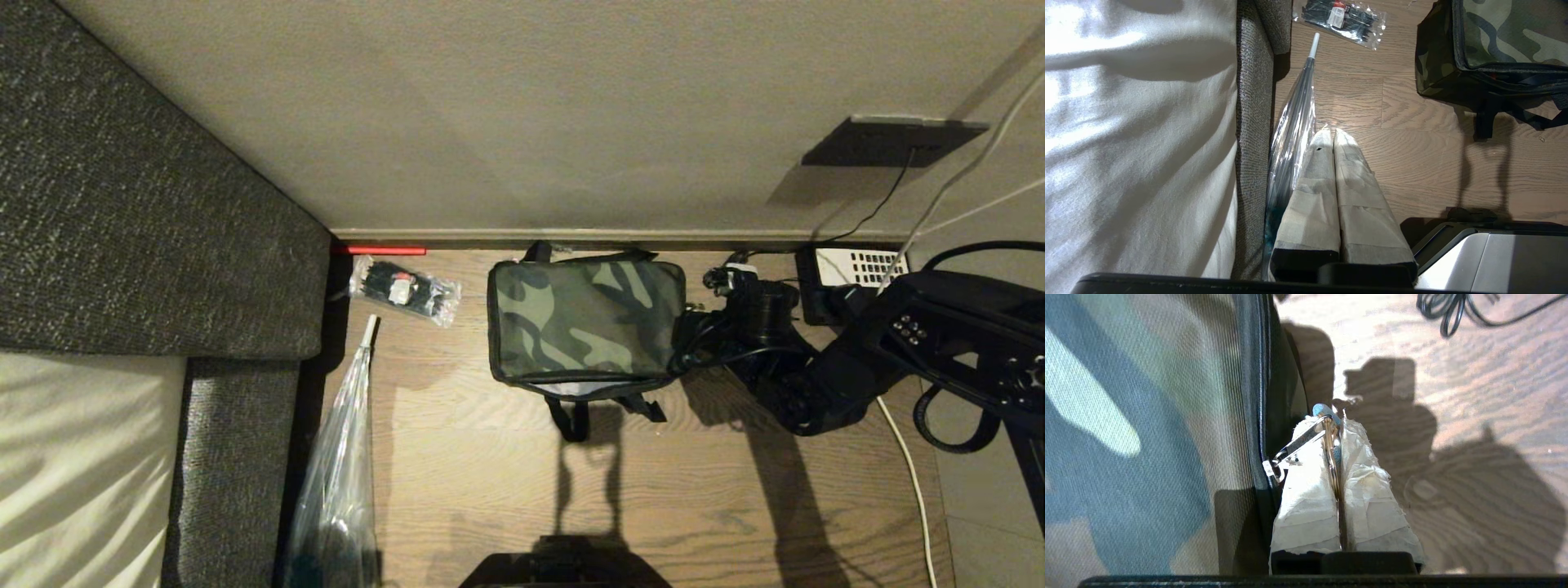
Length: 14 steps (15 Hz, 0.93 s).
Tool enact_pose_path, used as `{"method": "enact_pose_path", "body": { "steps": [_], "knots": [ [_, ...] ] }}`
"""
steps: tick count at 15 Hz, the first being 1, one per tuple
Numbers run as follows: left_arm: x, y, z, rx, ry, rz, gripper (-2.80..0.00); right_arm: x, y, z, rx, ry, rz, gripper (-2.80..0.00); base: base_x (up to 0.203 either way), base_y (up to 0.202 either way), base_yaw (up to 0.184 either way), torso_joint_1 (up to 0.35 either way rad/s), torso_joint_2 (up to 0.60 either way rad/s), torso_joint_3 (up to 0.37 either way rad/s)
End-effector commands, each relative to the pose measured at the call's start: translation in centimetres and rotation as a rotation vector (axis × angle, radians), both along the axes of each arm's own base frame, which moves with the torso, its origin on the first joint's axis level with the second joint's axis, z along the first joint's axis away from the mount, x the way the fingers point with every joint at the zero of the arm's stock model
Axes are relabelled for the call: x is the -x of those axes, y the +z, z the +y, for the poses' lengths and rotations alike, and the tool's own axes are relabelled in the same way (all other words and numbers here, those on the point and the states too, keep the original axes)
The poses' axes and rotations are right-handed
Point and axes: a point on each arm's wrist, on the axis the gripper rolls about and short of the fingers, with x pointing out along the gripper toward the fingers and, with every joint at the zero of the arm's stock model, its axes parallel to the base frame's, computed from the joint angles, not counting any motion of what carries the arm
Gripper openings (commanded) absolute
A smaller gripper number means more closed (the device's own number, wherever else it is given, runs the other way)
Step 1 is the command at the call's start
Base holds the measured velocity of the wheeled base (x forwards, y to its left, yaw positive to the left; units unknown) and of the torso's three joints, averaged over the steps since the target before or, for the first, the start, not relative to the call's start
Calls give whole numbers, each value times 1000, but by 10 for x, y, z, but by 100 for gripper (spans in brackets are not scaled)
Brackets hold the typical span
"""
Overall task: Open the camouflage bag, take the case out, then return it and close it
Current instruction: Open the top of the storage box
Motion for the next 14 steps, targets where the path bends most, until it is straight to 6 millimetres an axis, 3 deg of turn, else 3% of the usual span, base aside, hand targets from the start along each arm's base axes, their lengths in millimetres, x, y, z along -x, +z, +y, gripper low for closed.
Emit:
{"method": "enact_pose_path", "body": {
  "steps": [1, 14],
  "knots": [
    [0, 0, 0, 0, 0, 0, -280, -3, 3, 0, -6, -2, -22, -280, 0, 0, 0, 0, 0, 0],
    [0, 0, 0, 0, 0, 0, -280, -18, 17, -1, -15, -10, -89, -280, 0, 0, 0, 0, 0, 0]
  ]
}}
